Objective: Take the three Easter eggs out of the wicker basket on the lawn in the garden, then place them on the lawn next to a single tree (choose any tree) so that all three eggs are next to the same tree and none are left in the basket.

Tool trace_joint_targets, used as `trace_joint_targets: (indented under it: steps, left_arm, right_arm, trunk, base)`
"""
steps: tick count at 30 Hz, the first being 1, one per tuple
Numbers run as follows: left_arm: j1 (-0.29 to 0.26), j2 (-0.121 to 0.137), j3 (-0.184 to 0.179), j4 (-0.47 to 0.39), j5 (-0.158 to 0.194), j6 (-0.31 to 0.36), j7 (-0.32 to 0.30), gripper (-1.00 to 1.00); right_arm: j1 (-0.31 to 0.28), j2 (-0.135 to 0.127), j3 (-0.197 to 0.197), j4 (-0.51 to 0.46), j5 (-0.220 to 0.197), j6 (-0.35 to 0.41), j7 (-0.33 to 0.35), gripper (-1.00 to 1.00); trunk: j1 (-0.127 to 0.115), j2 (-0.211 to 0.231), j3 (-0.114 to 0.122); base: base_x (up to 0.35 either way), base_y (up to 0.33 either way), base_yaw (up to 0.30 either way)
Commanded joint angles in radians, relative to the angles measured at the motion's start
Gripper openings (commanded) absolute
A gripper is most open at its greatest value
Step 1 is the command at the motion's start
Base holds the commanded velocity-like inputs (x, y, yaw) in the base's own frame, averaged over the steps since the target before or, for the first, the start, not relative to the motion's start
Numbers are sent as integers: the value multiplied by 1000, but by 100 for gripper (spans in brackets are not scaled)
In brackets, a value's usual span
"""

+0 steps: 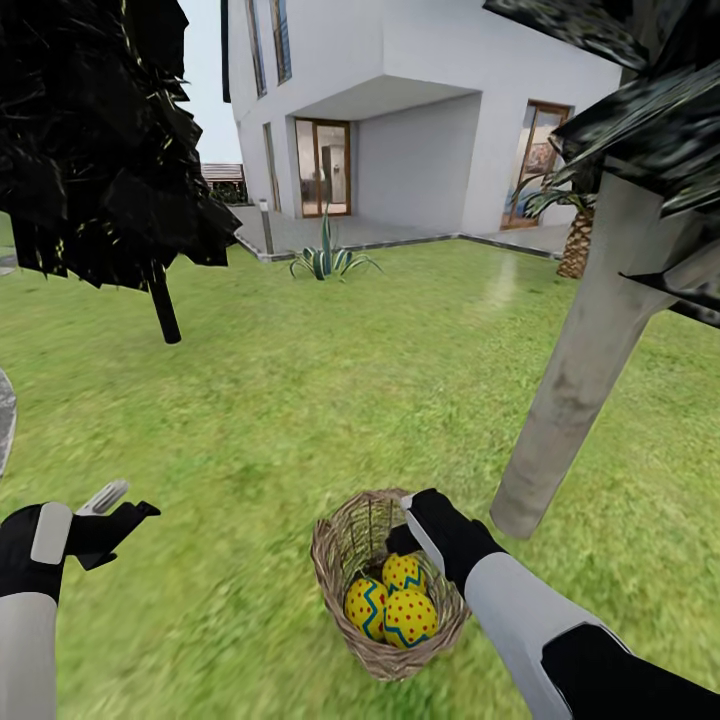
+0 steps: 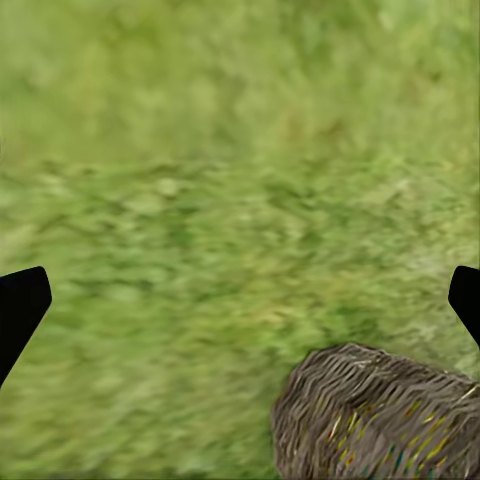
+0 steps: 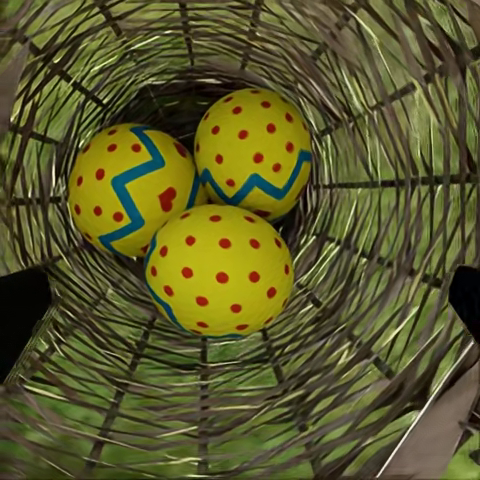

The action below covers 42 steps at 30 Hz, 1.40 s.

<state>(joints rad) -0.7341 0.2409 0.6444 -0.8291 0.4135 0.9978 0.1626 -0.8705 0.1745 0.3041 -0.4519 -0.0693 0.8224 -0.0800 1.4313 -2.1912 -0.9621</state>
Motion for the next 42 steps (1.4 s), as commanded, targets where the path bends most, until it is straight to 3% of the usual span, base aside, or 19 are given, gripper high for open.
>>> trace_joint_targets:
  steps: [1,8,42]
  left_arm:
    - [-1,0,1,-1,11,4,9,100]
    - [-1,0,1,1,10,4,9,100]
    - [-1,1,4,2,11,4,9,100]
  right_arm:
    - [-1,0,4,-1,-7,5,1,100]
    - [1,0,4,-3,-6,9,24,100]
    - [1,0,8,1,8,7,8,100]
  trunk:
    - [4,-8,-4]
    - [31,-57,-26]
    - [161,-295,-133]
  base:
    - [0,0,0]
    - [0,0,0]
    - [0,0,0]
